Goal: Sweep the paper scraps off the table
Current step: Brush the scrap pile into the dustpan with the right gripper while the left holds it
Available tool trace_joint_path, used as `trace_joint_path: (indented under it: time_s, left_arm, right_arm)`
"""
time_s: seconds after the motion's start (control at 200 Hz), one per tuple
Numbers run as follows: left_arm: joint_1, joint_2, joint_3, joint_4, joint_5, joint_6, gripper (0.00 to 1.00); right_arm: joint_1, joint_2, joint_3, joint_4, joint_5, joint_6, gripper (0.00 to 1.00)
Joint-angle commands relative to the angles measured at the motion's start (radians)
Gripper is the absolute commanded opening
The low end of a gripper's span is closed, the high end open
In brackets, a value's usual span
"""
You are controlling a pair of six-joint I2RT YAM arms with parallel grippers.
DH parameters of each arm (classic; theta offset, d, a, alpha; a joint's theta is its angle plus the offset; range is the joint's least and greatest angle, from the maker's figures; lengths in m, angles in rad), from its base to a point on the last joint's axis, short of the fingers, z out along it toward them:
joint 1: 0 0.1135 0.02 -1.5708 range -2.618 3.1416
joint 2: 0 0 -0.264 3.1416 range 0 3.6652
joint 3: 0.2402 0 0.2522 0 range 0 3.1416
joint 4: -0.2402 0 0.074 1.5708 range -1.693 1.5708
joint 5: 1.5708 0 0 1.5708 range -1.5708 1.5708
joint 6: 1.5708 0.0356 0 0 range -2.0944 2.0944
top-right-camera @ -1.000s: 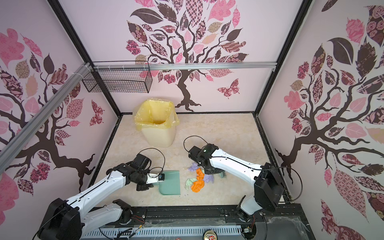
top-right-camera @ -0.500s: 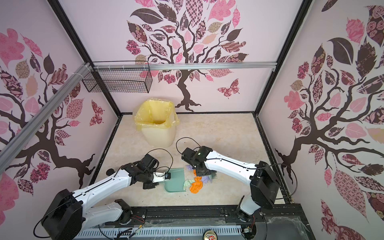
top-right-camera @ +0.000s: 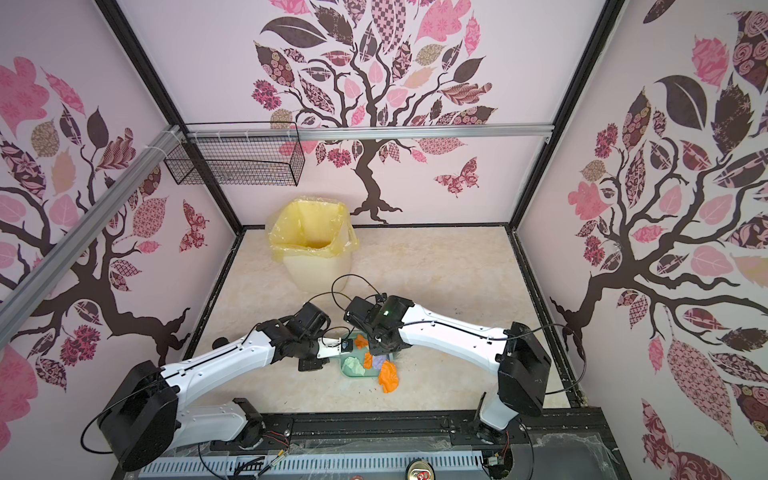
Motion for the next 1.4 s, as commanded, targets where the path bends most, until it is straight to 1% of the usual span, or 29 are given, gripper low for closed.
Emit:
trace_joint_path:
  time_s: [0.0,0.12,0.365,0.475,0.675,0.715,0.79,0.905,1.085,1.256,1.396]
  left_arm:
    - [-0.005,0.017,0.033,0.019,-0.009,-0.019,0.0]
    - [-0.005,0.028,0.036,0.029,-0.009,-0.022,0.0]
    - [-0.005,0.059,0.031,0.066,-0.012,-0.032,0.0]
    - [-0.006,0.072,0.033,0.076,-0.024,-0.035,0.0]
    - [-0.005,0.037,0.002,0.081,-0.038,-0.04,0.0]
    - [-0.004,0.031,-0.006,0.081,-0.048,-0.038,0.0]
    - [0.004,0.015,-0.023,0.081,-0.058,-0.036,0.0]
    - [0.026,-0.005,-0.043,0.078,-0.057,-0.031,0.0]
    - [0.074,-0.002,-0.032,0.077,-0.042,-0.018,0.0]
    - [0.107,0.041,0.014,0.086,-0.033,-0.003,0.0]
    - [0.11,0.09,0.052,0.099,-0.032,0.0,0.0]
  right_arm:
    - [0.015,0.018,0.048,-0.005,-0.019,-0.012,0.0]
    - [0.02,0.005,0.072,-0.02,-0.015,-0.015,0.0]
    - [0.023,-0.086,0.095,-0.077,0.008,-0.007,0.0]
    - [0.023,-0.137,0.104,-0.151,0.067,0.015,0.0]
    - [0.023,-0.191,0.105,-0.299,0.191,0.058,0.0]
    - [0.019,-0.197,0.093,-0.309,0.213,0.056,0.0]
    - [-0.019,-0.198,0.084,-0.315,0.217,0.025,0.0]
    - [-0.095,-0.173,0.079,-0.319,0.239,-0.04,0.0]
    - [-0.183,-0.095,0.101,-0.25,0.231,-0.174,0.0]
    - [-0.215,0.039,0.165,-0.203,0.218,-0.266,0.0]
    - [-0.222,0.13,0.218,-0.16,0.184,-0.299,0.0]
